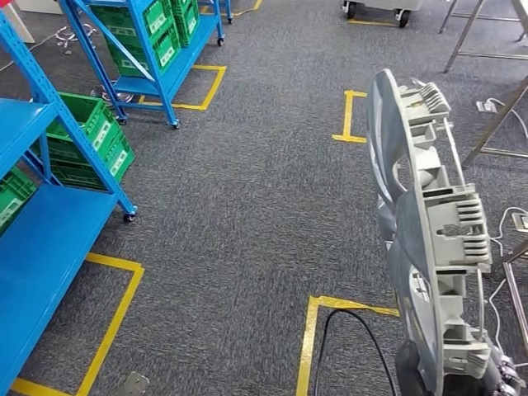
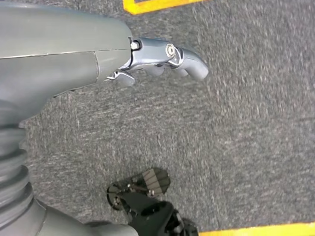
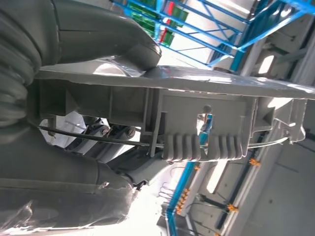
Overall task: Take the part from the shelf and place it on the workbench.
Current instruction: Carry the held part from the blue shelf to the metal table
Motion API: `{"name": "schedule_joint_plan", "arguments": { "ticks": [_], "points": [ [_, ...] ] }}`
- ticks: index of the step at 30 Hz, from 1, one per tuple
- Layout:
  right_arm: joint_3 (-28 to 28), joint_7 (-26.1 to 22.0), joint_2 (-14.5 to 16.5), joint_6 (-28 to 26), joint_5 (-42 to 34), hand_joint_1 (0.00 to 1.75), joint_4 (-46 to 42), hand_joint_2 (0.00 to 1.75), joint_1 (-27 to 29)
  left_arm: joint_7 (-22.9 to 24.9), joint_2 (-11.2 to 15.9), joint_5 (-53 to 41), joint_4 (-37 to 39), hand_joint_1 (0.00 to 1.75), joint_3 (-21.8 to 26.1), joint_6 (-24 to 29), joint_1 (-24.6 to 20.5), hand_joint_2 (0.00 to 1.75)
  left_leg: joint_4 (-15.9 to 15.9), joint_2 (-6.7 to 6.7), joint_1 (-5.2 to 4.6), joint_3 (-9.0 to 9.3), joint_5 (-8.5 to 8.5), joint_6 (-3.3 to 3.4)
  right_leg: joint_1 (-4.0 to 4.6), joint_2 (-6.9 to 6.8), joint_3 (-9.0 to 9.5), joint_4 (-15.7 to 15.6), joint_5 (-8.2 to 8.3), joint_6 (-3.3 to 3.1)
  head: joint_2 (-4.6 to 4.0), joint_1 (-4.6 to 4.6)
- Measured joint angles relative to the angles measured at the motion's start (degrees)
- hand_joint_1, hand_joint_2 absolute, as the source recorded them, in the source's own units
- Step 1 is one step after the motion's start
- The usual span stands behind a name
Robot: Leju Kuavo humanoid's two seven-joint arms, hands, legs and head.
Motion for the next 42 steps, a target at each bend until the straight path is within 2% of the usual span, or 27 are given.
{"name": "schedule_joint_plan", "arguments": {
  "ticks": [2,4,5,6,7,9,10,11,13,15,17,19,21,22,23,24,27,28,30,32,33,34,36,38,39,40,42],
  "points": [
    [-0.05,0.04,0.03,-0.01,0.09,1.75,-0.18,1.75,0.21,0.00,0.03,-0.11,0.02,0.00,-0.22,-0.01,-0.15,1.75,3.06,-1.50,0.17,-1.42,-1.47,-0.65,-0.26,0.73,1.27,-0.61,-0.51,-0.77,0.01,-0.21],
    [-0.13,0.03,0.05,-0.02,0.13,1.75,-0.22,1.75,0.27,0.00,0.01,-0.17,0.04,0.00,-0.36,-0.02,0.01,1.75,10.88,-3.20,0.30,-6.41,-3.87,-1.00,-0.43,1.52,2.72,-1.06,-1.35,-1.22,0.01,-0.37],
    [-0.17,0.01,0.07,-0.02,0.16,1.75,-0.22,1.75,0.30,0.00,0.01,-0.17,0.05,0.00,-0.37,-0.03,0.20,1.75,15.29,-3.46,0.32,-9.82,-4.01,-1.13,-0.46,2.07,3.53,-1.17,-1.98,-1.29,0.01,-0.37],
    [-0.22,0.01,0.09,-0.02,0.20,1.75,-0.22,1.75,0.35,0.00,0.03,-0.20,0.06,0.00,-0.37,-0.02,0.39,1.75,18.75,-3.57,0.37,-13.16,-2.11,-1.23,-0.50,2.69,4.43,-1.22,-2.73,-1.26,0.01,-0.37],
    [-0.25,0.01,0.11,-0.02,0.24,1.75,-0.22,1.75,0.41,0.00,0.05,-0.25,0.07,0.00,-0.37,-0.01,0.53,1.75,20.90,-3.67,0.43,-16.16,1.95,-1.32,-0.56,3.32,5.46,-1.24,-3.58,-1.14,0.01,-0.37],
    [-0.29,0.03,0.17,-0.02,0.34,1.75,-0.25,1.75,0.49,0.00,0.07,-0.47,0.08,0.00,-0.37,0.02,0.75,1.75,20.70,-4.11,0.68,-20.02,13.70,-1.59,-0.77,4.44,7.77,-1.33,-5.59,-0.78,0.01,-0.38],
    [-0.34,0.04,0.19,-0.02,0.39,1.75,-0.28,1.75,0.47,0.00,0.05,-0.60,0.18,0.00,-0.37,0.03,0.94,1.75,18.77,-4.70,0.84,-20.32,17.01,-1.78,-0.86,5.01,8.79,-1.42,-6.64,-0.52,-0.02,-0.34],
    [-0.39,0.02,0.20,-0.02,0.46,1.75,-0.34,1.75,0.45,0.01,0.06,-0.70,0.28,0.00,-0.37,0.05,1.21,1.75,15.33,-5.28,0.94,-18.78,17.10,-1.75,-0.93,5.77,9.74,-1.63,-7.61,-0.18,-0.02,-0.36],
    [-0.51,0.01,0.21,-0.02,0.58,1.75,-0.46,1.75,0.49,0.07,0.09,-0.83,0.48,0.00,-0.37,0.08,1.22,1.75,8.03,-5.92,0.89,-13.75,10.52,-1.14,-1.18,7.11,10.99,-2.12,-8.74,0.72,-0.09,-0.46],
    [-0.64,0.02,0.21,-0.02,0.63,1.75,-0.52,1.75,0.58,0.08,0.13,-0.86,0.49,0.00,-0.37,-0.01,0.49,1.75,4.13,-5.56,0.71,-10.21,5.80,-0.02,-1.54,7.29,10.56,-0.32,-7.73,1.65,-0.09,-0.43],
    [-0.80,0.02,0.21,0.01,0.61,1.75,-0.51,1.75,0.51,0.01,0.21,-0.84,0.50,0.00,-0.37,-0.14,0.30,1.75,3.27,-5.10,0.63,-7.86,3.94,0.91,-1.52,4.91,6.47,7.02,-4.98,2.18,-0.08,-0.11],
    [-0.92,-0.05,0.21,0.02,0.63,1.75,-0.50,1.75,0.48,0.00,0.36,-0.84,0.50,0.00,-0.36,-0.25,0.58,1.75,2.89,-4.49,0.51,-5.10,1.87,1.51,-1.20,2.21,-0.48,15.71,-5.19,2.21,-0.09,0.07],
    [-1.02,-0.14,0.21,0.01,0.71,1.75,-0.50,1.75,0.61,0.00,0.42,-0.85,0.50,0.00,-0.34,-0.32,0.67,1.75,2.76,-4.03,0.38,-2.11,-0.53,1.80,-0.79,1.54,-6.86,19.41,-10.26,1.93,-0.04,0.17],
    [-1.06,-0.17,0.21,0.01,0.75,1.75,-0.50,1.75,0.67,0.00,0.42,-0.86,0.50,0.00,-0.34,-0.34,0.69,1.75,2.65,-3.88,0.35,-0.34,-1.83,1.84,-0.58,1.51,-9.18,19.29,-12.80,1.72,-0.03,0.27],
    [-1.10,-0.17,0.21,0.00,0.76,1.75,-0.50,1.75,0.71,0.00,0.41,-0.87,0.50,0.00,-0.34,-0.36,0.69,1.75,2.46,-3.69,0.34,1.66,-3.21,1.85,-0.34,1.47,-10.99,18.11,-13.87,1.44,-0.03,0.40],
    [-1.14,-0.17,0.21,-0.01,0.75,1.75,-0.50,1.75,0.73,0.00,0.40,-0.88,0.50,0.00,-0.34,-0.38,0.69,1.75,2.13,-3.43,0.32,3.79,-4.63,1.83,-0.07,1.19,-12.32,15.97,-12.28,1.08,-0.03,0.55],
    [-1.20,-0.17,0.21,-0.02,0.76,1.75,-0.55,1.75,0.77,-0.01,0.40,-0.90,0.56,0.00,-0.34,-0.42,0.73,1.75,0.56,-2.56,-0.04,9.25,-8.79,1.42,0.95,-1.33,-14.03,7.44,3.46,-0.27,-0.04,0.98],
    [-1.22,-0.17,0.21,-0.02,0.79,1.75,-0.61,1.75,0.75,-0.03,0.41,-0.91,0.58,0.00,-0.34,-0.43,0.73,1.75,-0.16,-2.23,-0.23,10.75,-9.47,1.06,1.16,-1.60,-13.97,5.91,6.65,-0.60,-0.04,0.91],
    [-1.22,-0.15,0.21,-0.02,0.87,1.75,-0.74,1.75,0.68,-0.11,0.44,-0.93,0.59,0.00,-0.34,-0.49,0.56,1.75,0.10,-1.77,-0.41,11.92,-8.31,0.41,1.09,-0.62,-12.82,5.16,6.70,-1.09,-0.02,0.70],
    [-1.20,-0.14,0.21,-0.02,0.92,1.75,-0.76,1.75,0.68,-0.30,0.43,-0.91,0.60,0.00,-0.35,-0.86,0.20,1.75,6.08,-2.42,-0.37,8.78,-4.97,-0.06,0.69,0.41,-10.61,3.99,5.90,-1.69,-0.01,0.47],
    [-1.20,-0.16,0.21,-0.02,0.92,1.75,-0.77,1.75,0.65,-0.42,0.39,-0.89,0.61,0.00,-0.35,-1.08,0.08,1.75,9.98,-2.89,-0.30,5.88,-4.51,-0.28,0.51,0.86,-9.20,3.24,5.51,-1.97,0.00,0.33],
    [-1.20,-0.18,0.21,-0.02,0.92,1.75,-0.76,1.75,0.63,-0.54,0.35,-0.87,0.62,0.00,-0.34,-1.21,0.07,1.75,13.30,-3.29,-0.21,2.57,-5.40,-0.47,0.45,1.38,-7.74,2.34,4.91,-2.10,-0.02,0.20],
    [-1.22,-0.22,0.21,-0.02,0.92,1.75,-0.76,1.75,0.58,-0.67,0.33,-0.87,0.65,0.00,-0.31,-1.15,0.22,1.75,16.22,-3.53,-0.04,-3.73,-11.22,-0.67,0.30,2.72,-4.58,0.44,3.66,-2.07,-0.01,0.03],
    [-1.24,-0.22,0.21,-0.02,0.92,1.75,-0.76,1.75,0.62,-0.78,0.40,-0.86,0.66,0.00,-0.26,-1.24,0.29,1.75,16.05,-3.68,0.01,-8.96,-16.99,-0.37,0.09,4.14,-1.29,-0.70,2.07,-1.61,0.01,-0.13],
    [-1.25,-0.22,0.21,-0.02,0.92,1.75,-0.76,1.75,0.63,-0.82,0.44,-0.86,0.66,0.00,-0.25,-1.38,0.33,1.75,14.93,-3.98,0.02,-10.94,-16.90,-0.19,-0.04,4.75,0.46,-0.86,0.96,-1.38,0.02,-0.16],
    [-1.26,-0.22,0.21,-0.02,0.92,1.75,-0.76,1.75,0.63,-0.86,0.47,-0.86,0.68,0.00,-0.24,-1.55,0.45,1.75,12.96,-4.78,0.10,-12.53,-12.99,-0.17,-0.16,5.27,1.82,-0.89,-0.27,-1.17,0.01,-0.19],
    [-1.32,-0.26,0.21,-0.02,0.90,1.75,-0.75,1.75,0.47,-0.87,0.56,-0.85,0.84,0.00,-0.20,-1.75,0.81,1.75,6.58,-6.91,0.38,-15.18,1.21,-0.28,-0.27,6.49,3.52,0.12,-2.89,-0.73,-0.02,-0.30]
  ]
}}
